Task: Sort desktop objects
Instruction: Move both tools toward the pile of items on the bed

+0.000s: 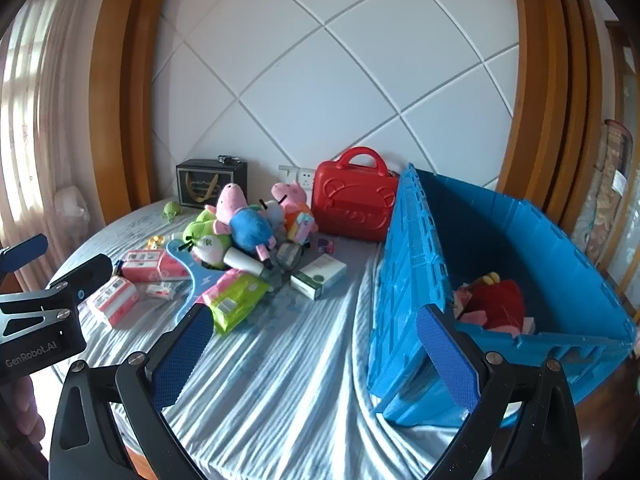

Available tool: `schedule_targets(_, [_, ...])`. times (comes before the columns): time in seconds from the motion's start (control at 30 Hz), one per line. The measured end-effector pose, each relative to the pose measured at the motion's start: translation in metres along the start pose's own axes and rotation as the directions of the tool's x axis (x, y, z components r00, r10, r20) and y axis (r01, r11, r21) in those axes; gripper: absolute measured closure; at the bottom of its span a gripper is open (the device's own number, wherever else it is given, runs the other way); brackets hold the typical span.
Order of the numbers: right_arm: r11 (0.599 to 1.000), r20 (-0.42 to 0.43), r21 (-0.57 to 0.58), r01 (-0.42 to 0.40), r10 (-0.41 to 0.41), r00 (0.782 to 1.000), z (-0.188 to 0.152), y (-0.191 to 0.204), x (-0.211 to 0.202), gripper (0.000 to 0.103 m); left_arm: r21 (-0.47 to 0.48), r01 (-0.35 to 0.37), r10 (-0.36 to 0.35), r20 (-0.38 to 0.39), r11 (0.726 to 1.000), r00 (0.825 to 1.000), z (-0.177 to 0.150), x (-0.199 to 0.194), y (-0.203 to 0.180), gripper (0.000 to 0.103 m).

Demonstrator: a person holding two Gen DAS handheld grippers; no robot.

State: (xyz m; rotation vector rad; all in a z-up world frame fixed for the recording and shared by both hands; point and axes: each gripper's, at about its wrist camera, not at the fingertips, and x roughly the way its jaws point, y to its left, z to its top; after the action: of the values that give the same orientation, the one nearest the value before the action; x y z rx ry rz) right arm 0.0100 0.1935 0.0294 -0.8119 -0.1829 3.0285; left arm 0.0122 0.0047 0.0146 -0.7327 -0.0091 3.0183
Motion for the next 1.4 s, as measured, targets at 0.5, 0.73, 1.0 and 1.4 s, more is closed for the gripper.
schedule_targets(0.5, [1.000,0.005,0.010,0.012,-0.013,1.000,-0.004,-0.001,-0.007,0.000,0.009,0.020,-0.020,0.008,1.000,1.000,-0.004,-0.007,-0.001,0.000])
schedule_targets(0.73, [1.000,0.006,0.010,0.011,-0.011,1.000,-0.003,-0.003,-0.009,0.000,0.008,0.020,-0.020,0.010,1.000,1.000,-0.006,-0.008,-0.002,0.000])
schedule_targets(1.0, [1.000,0.000,-0.004,0.005,-0.005,1.000,-0.001,-0.004,-0.006,0.000,-0.009,0.015,-0.015,0.002,1.000,1.000,-0.008,-0.004,-0.003,0.000])
schedule_targets(1.4, [0.993,-0.018,-0.038,-0.108,0.108,0.994,0.020,0.002,0.055,0.000,-0.052,-0.116,0.112,-0.075,0.992,0.991,0.023,0.059,0.005,0.000])
